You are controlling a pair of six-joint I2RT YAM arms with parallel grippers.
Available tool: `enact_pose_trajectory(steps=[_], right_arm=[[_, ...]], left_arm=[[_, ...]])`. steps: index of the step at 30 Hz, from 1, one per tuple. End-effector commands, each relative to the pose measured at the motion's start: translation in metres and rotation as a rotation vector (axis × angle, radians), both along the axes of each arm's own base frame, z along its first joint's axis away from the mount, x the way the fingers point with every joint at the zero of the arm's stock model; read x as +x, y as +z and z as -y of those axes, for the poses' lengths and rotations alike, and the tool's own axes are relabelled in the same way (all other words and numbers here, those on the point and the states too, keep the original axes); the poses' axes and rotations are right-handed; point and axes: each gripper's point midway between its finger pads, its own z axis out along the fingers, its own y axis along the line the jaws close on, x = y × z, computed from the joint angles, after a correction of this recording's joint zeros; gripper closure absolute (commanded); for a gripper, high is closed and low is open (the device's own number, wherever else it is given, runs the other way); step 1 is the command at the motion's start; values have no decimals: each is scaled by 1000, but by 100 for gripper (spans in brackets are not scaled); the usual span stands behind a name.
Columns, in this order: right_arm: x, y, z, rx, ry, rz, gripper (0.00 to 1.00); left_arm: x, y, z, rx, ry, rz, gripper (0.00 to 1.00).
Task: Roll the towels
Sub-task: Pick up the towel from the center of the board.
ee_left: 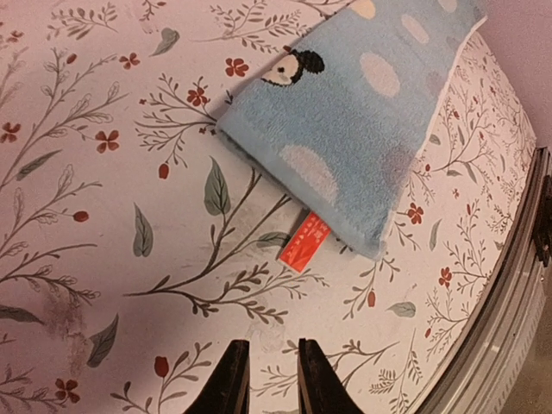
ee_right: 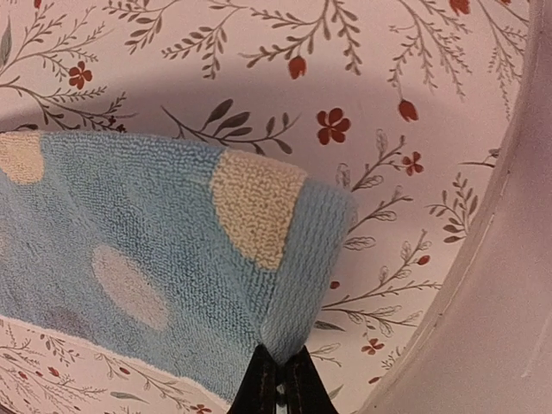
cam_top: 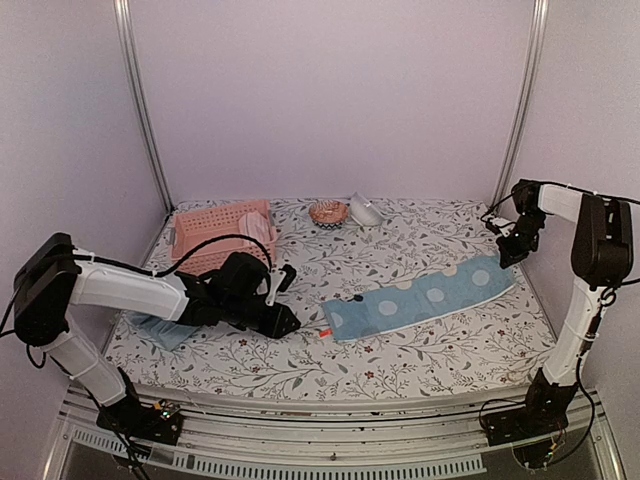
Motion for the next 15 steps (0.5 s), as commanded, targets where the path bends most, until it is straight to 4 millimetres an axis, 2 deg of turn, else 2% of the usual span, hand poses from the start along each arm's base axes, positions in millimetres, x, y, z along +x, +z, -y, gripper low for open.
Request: enact_pose_trajectory(steps=[1,3,6,15], right_arm=[[3,36,35,-80,-39,39,97],[4,41,36,-75,-37,40,97],[0,45,20,7,-18,25,97],[-30,42,-69,366,107,-22,97]], left_arm=[[-3,-5,-6,12,-1,3,77],[-3,-5,-6,10,-2,4,77],[-3,-5,-4,8,-6,-1,77],[-2,-6,5,-3,-25,-23,77]])
